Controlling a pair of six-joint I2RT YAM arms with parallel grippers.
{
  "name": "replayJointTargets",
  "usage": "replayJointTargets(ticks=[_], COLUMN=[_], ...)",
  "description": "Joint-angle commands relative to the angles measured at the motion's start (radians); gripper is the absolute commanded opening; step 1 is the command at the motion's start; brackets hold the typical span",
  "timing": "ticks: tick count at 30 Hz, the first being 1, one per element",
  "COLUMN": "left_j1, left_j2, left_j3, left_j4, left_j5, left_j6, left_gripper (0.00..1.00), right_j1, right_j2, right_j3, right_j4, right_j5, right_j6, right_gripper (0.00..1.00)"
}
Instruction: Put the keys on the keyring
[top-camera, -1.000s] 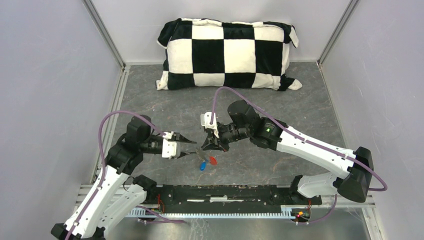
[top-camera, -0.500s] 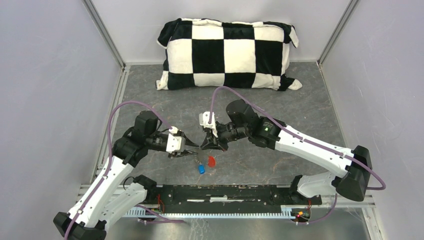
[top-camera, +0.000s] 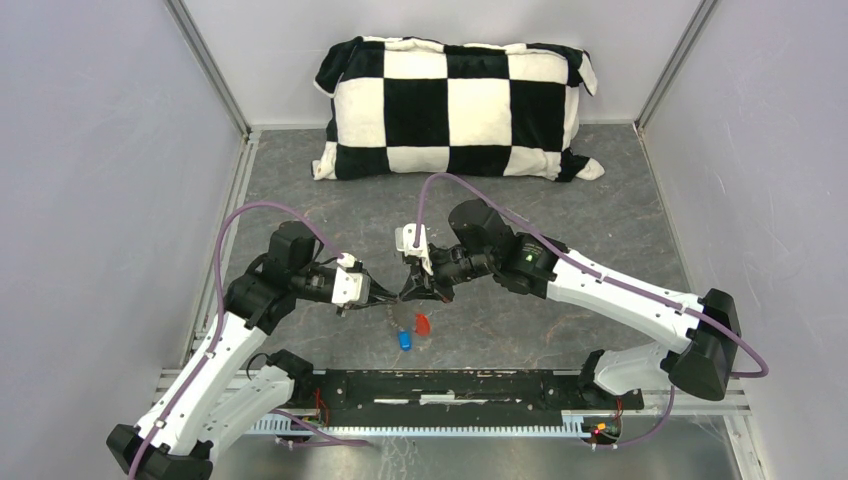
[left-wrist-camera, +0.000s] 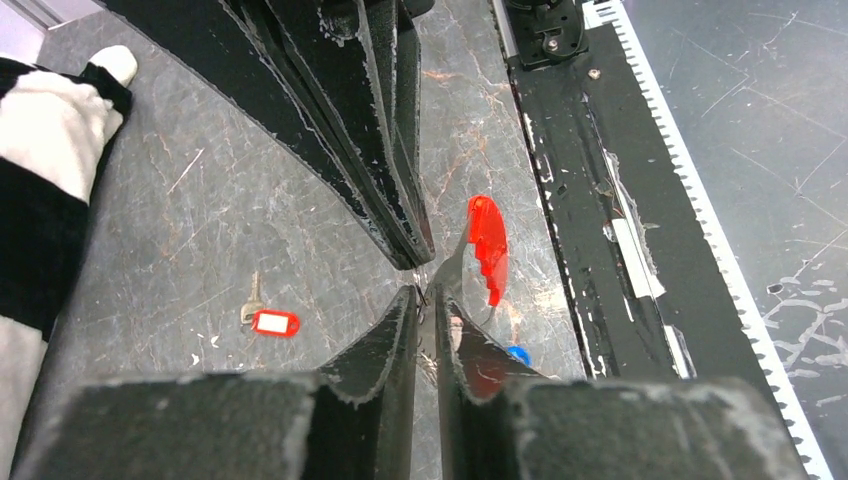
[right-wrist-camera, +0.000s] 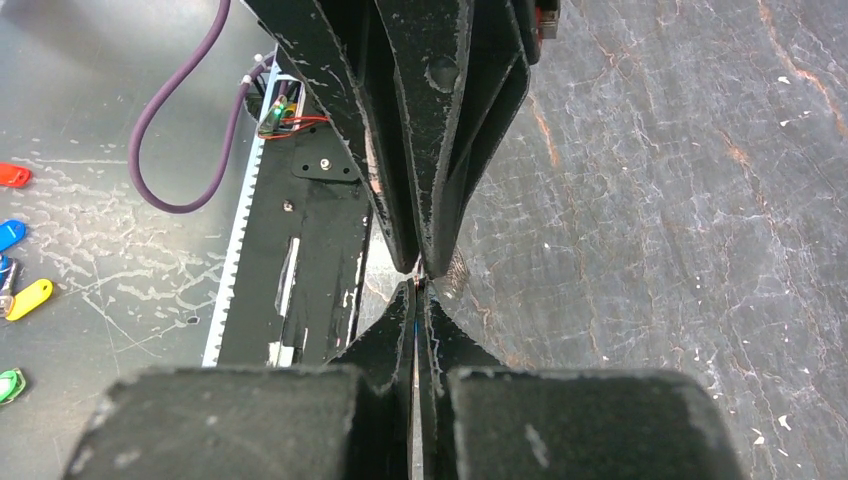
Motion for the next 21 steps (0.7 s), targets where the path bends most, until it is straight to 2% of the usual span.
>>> replayJointTargets(ticks=[1,9,12,18,20,21], left_j1=[-0.003,-0.003,-0.004,-0.003,-0.003,-0.003], left_j2=[-0.007,-0.005,-0.011,-0.026,-0.028,-0.030], left_j3=[0.004,-0.015,-0.023,-0.032,-0.032,-0.032], left_j4=[0.051,0.076,0.074,0.053,0.053,0.053], left_j5=[0.013,0.038,0.021,0.011,0.005,0.001], left_j6=[-0.004,-0.048,-0.046,-0.021,-0.011,-0.001], left_gripper=[0.16,0.13,0.03,0.02,0.02,0.02], right_j1=[-0.004,-0.003,-0.004,-0.004,-0.004,-0.004], right_j2=[-0.001,-0.001,-0.005,-0.012,-0.025,-0.034], right_j3=[0.051,0.038,0.033,0.023,0.011,0.000], right_j4=[0.054,0.081,0.085,0.095,0.107,0.116], right_j5=[-0.026,-0.040,-0.041,-0.046,-0.036,-0.022], right_j6=[0.007,0.021,0.021,0.022,0.021,0.021], right_gripper=[0.00,0.00,0.00,0.00,0.05,0.13])
